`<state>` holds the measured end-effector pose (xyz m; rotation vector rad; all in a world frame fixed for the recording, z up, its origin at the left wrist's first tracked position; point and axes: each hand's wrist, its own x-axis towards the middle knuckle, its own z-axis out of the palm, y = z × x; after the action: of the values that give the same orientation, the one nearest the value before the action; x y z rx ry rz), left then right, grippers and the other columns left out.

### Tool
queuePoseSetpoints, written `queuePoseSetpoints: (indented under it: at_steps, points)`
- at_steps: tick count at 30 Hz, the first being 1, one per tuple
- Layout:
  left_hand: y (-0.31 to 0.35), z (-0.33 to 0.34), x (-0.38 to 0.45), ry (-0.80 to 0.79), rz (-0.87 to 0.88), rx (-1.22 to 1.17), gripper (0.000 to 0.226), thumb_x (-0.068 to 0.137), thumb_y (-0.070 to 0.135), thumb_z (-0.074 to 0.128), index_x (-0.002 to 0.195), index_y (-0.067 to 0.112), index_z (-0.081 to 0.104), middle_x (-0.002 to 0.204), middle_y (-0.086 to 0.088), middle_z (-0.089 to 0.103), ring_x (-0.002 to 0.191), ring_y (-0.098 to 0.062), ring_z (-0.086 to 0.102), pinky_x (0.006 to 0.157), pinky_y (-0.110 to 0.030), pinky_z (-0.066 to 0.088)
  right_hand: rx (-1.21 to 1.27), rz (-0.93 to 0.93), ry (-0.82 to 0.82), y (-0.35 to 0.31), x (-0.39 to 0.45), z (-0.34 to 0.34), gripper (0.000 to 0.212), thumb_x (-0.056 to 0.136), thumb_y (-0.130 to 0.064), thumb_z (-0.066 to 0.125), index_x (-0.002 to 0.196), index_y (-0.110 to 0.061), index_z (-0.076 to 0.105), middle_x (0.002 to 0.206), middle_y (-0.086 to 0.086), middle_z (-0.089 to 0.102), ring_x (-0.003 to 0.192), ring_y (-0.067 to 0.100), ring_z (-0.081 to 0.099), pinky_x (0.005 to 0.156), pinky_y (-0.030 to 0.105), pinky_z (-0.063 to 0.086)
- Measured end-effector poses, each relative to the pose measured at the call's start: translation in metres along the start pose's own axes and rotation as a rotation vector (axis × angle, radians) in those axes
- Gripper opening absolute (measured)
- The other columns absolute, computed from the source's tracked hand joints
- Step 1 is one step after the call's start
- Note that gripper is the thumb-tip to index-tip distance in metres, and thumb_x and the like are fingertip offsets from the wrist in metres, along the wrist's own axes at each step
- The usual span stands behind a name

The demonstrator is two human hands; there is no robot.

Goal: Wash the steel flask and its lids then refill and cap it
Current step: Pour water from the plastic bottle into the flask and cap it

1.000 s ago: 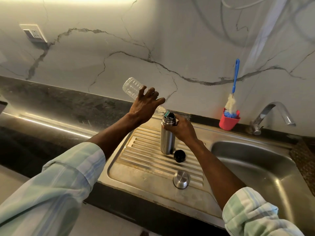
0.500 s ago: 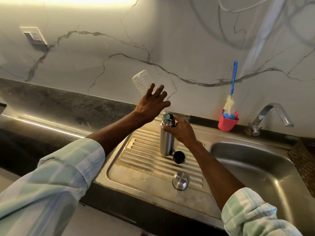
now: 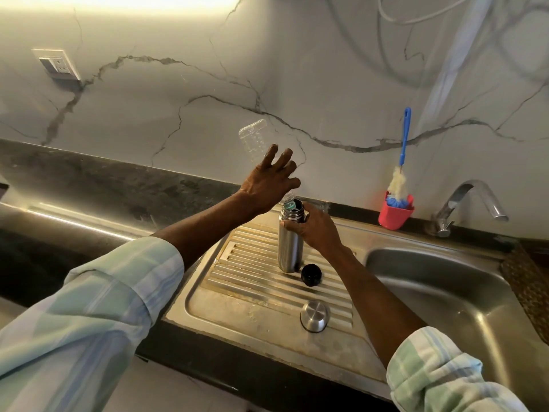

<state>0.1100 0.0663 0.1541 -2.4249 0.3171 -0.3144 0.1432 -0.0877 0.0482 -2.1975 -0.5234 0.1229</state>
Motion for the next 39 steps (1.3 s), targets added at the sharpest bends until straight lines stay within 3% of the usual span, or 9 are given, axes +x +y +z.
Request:
queuePoseSetpoints:
  at_steps: [6, 12, 16, 21, 25, 30, 32, 35, 39]
  points:
    - [-0.002, 0.007, -0.005, 0.017, -0.065, -0.094, 0.062, 0.089, 0.016, 0.068, 0.143, 0.029, 0.040, 0.152, -0.010, 0.035, 0.151, -0.036, 0.008, 0.118, -0.053, -0.013, -0.054, -0.004, -0.002, -0.006, -0.002, -0.004, 0.075, 0.072, -0.063, 0.073, 0.135, -0.027, 0.053, 0.127, 0.000, 0.065, 0.113, 0.020, 0.061, 0.094, 0.044, 0.051]
    - [-0.011, 0.028, -0.019, -0.052, -0.223, -0.387, 0.065, 0.087, 0.014, 0.065, 0.145, 0.022, 0.037, 0.137, -0.013, 0.049, 0.136, -0.032, 0.037, 0.119, -0.049, 0.008, -0.095, 0.058, 0.006, -0.005, -0.009, -0.011, 0.094, 0.064, -0.074, 0.071, 0.135, -0.017, 0.050, 0.128, 0.005, 0.062, 0.111, 0.024, 0.061, 0.088, 0.038, 0.052]
    - [-0.008, 0.049, -0.028, -0.009, -0.352, -0.684, 0.068, 0.079, 0.011, 0.067, 0.141, 0.016, 0.040, 0.129, -0.012, 0.059, 0.123, -0.031, 0.049, 0.109, -0.044, 0.022, 0.044, 0.170, 0.142, -0.009, -0.015, -0.019, 0.058, 0.082, -0.066, 0.059, 0.107, -0.015, 0.046, 0.089, -0.002, 0.053, 0.076, 0.014, 0.052, 0.063, 0.028, 0.042]
    - [0.005, 0.061, -0.035, 0.110, -0.561, -1.077, 0.069, 0.070, 0.027, 0.081, 0.128, 0.009, 0.047, 0.115, -0.014, 0.062, 0.104, -0.034, 0.056, 0.093, -0.044, 0.042, 0.425, 0.300, 0.111, -0.019, -0.017, -0.044, 0.009, 0.100, -0.027, 0.048, 0.099, -0.019, 0.052, 0.090, -0.003, 0.051, 0.076, 0.010, 0.045, 0.067, 0.027, 0.038]
    - [0.031, 0.059, -0.055, 0.246, -0.672, -1.451, 0.070, 0.064, 0.034, 0.081, 0.122, 0.013, 0.048, 0.108, -0.005, 0.061, 0.093, -0.026, 0.062, 0.075, -0.042, 0.058, 0.413, 0.242, -0.019, -0.031, -0.030, -0.055, 0.025, 0.100, -0.005, 0.043, 0.111, -0.020, 0.060, 0.098, -0.006, 0.055, 0.079, 0.004, 0.046, 0.069, 0.023, 0.039]
    - [0.078, 0.045, -0.080, 0.307, -0.679, -1.674, 0.058, 0.069, 0.013, 0.087, 0.116, 0.009, 0.052, 0.095, 0.012, 0.056, 0.081, 0.005, 0.059, 0.065, -0.010, 0.049, 0.455, 0.231, 0.022, -0.034, -0.051, -0.047, 0.023, 0.097, -0.006, 0.055, 0.119, -0.011, 0.047, 0.093, 0.016, 0.063, 0.074, 0.020, 0.061, 0.064, 0.032, 0.053]
    - [0.095, 0.044, -0.087, 0.279, -0.654, -1.766, 0.060, 0.068, 0.016, 0.087, 0.116, 0.011, 0.052, 0.097, 0.010, 0.060, 0.082, 0.002, 0.062, 0.065, -0.011, 0.050, 0.492, 0.273, 0.098, -0.034, -0.058, -0.044, 0.028, 0.094, -0.010, 0.062, 0.113, -0.008, 0.041, 0.090, 0.020, 0.067, 0.068, 0.025, 0.064, 0.056, 0.032, 0.055]
    - [0.116, 0.041, -0.093, 0.220, -0.584, -1.883, 0.065, 0.065, 0.022, 0.085, 0.121, 0.013, 0.054, 0.103, 0.011, 0.064, 0.088, 0.000, 0.065, 0.071, -0.019, 0.055, 0.500, 0.227, 0.244, -0.033, -0.071, -0.045, 0.019, 0.092, -0.012, 0.065, 0.104, -0.002, 0.056, 0.089, 0.019, 0.069, 0.063, 0.022, 0.066, 0.053, 0.028, 0.055]
    - [0.140, 0.030, -0.093, 0.114, -0.526, -2.005, 0.061, 0.061, 0.027, 0.082, 0.116, 0.022, 0.058, 0.101, 0.009, 0.069, 0.090, -0.004, 0.068, 0.077, -0.025, 0.058, 0.572, 0.218, 0.360, -0.029, -0.089, -0.055, 0.030, 0.095, -0.005, 0.058, 0.125, -0.006, 0.059, 0.094, 0.017, 0.068, 0.066, 0.020, 0.066, 0.059, 0.027, 0.057]
